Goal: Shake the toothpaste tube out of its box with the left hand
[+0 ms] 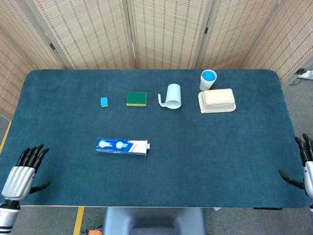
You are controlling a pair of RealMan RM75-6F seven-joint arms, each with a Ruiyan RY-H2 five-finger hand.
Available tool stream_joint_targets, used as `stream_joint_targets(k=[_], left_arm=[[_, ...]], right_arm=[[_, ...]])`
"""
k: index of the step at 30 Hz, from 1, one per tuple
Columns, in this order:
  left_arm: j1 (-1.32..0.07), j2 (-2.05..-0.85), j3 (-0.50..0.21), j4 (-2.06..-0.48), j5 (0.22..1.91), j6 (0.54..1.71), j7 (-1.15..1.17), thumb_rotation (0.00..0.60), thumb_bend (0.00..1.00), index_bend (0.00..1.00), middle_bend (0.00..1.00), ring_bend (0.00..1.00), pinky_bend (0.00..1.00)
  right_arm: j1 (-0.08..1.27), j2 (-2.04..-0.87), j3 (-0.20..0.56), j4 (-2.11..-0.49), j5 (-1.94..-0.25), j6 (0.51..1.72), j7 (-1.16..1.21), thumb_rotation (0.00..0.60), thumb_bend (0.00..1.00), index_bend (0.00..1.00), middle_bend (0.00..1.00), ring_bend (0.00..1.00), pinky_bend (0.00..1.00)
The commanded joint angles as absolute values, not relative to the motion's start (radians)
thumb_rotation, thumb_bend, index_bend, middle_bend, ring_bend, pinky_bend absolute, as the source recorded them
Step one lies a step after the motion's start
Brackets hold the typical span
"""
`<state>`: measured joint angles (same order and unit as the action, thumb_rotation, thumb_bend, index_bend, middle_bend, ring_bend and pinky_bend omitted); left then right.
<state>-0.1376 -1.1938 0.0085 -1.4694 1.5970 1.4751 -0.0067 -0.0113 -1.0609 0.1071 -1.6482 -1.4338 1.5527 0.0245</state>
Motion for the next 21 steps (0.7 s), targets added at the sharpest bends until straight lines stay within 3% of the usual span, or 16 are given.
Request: stream_joint_targets(k=[1,21], left_arm=[[-0.137,-1.196,0.010,-1.469,1.593,1.471,0.000,0.600,0.18,0.00,0.00,0.07,0.09],[-0.148,-1.187,0.018,-1.481,1.606,1.455,-0.019,0.600,0.17,0.00,0.00,0.08,0.13]], right_arm=[[-0.013,-1.061,0.106,-1.650,-1.437,1.556,0.021,0.600,0.22,0.00,0.00,0.00,0.00],[0.000,-1.067,0.100,-1.649,-1.450,1.539,-0.001,0.600,0.22,0.00,0.00,0.00,0.00]])
